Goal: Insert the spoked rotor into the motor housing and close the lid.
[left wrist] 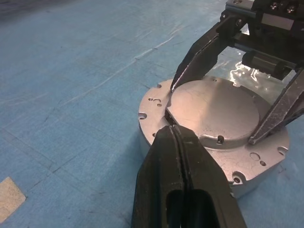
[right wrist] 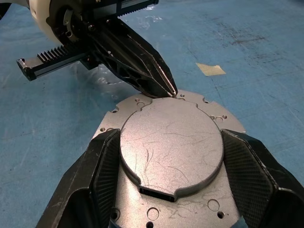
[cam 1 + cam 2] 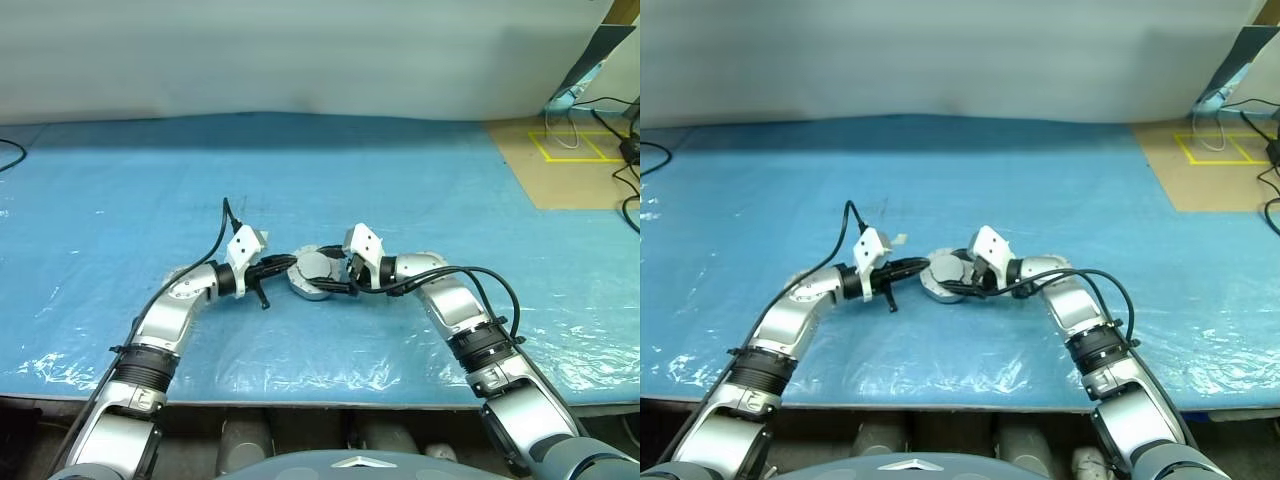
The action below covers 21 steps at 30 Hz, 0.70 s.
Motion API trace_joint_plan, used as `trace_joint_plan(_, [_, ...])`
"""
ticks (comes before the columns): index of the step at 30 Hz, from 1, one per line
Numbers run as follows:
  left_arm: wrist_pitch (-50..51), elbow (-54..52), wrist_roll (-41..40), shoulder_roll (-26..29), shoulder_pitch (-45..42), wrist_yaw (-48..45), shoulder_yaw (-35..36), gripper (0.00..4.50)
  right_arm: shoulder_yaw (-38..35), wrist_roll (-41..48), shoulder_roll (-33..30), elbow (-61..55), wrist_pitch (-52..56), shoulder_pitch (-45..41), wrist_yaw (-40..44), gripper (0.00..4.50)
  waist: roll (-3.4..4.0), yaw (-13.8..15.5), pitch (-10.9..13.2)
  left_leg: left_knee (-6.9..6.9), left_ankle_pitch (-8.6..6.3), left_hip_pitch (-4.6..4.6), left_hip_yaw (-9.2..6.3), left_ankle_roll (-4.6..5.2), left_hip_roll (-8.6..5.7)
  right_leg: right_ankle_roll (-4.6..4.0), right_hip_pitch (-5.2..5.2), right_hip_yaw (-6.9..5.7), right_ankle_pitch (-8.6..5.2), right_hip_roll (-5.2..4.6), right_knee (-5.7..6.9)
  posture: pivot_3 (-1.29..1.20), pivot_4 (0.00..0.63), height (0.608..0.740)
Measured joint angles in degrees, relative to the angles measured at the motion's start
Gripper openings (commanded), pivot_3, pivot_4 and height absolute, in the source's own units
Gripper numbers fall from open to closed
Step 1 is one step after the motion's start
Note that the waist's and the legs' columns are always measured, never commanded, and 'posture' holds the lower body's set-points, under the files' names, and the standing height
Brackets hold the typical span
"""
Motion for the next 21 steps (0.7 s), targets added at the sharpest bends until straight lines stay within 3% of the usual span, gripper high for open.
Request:
trace_joint_plan(2, [-0.6,0.0,0.0,0.0,0.0,-0.4,-0.3,0.00,-0.8,0.0,-0.4,-0.1,0.2,0.0,-0.1,4.36,0.01,0.2,0.0,0.00,0.00,-0.13,0.00,0.00,0.00,0.00,-0.08,0.00,0.00,0.00,-0.02,0.00,0.150,0.740])
trace_joint_plan(3, [-0.7,0.0,0.0,0.0,0.0,-0.6,-0.3,0.00,-1.2,0.0,-0.4,-0.3,0.4,-0.2,-0.5,4.47,0.01,0.2,0.0,0.00,0.00,-0.18,0.01,0.00,0.00,0.00,-0.10,-0.01,0.00,0.00,-0.03,0.00,0.150,0.740])
trace_joint_plan(9, [-0.9,-0.2,-0.4,-0.4,-0.4,-1.0,-0.1,0.00,-3.5,2.5,-0.5,-6.9,6.6,2.1,-2.4,4.47,0.20,0.6,0.2,0.00,-0.01,-0.49,0.02,0.02,0.00,-0.33,-0.38,-0.11,0.26,0.01,-0.03,0.00,0.150,0.740])
trace_joint_plan(13, [-0.6,0.0,-0.6,-0.7,-0.6,-1.1,-0.2,0.00,-6.2,5.2,-3.9,-13.7,9.9,2.5,-2.1,4.47,0.26,0.7,0.4,0.04,0.09,-1.20,0.02,-0.13,0.00,-0.22,-1.02,-0.16,0.31,0.04,-0.02,0.00,0.150,0.740])
trace_joint_plan(16, [-0.7,0.5,-0.5,-0.6,-0.8,-1.0,-0.1,0.00,-10.6,9.9,-6.1,-19.5,13.8,2.4,-0.8,4.47,0.24,0.7,0.4,0.05,0.09,-1.25,0.02,-0.14,-0.01,-0.01,-1.06,-0.25,0.45,0.12,0.03,0.00,0.150,0.740])
trace_joint_plan(21, [-1.0,1.6,-0.5,-0.6,-1.8,-1.1,-0.2,0.00,-11.5,15.7,-6.7,-24.0,20.4,3.1,-0.5,4.47,0.25,0.6,0.4,0.08,0.10,-1.23,0.01,-0.17,0.02,-0.21,-1.04,-0.33,0.33,0.10,0.05,0.00,0.150,0.740])
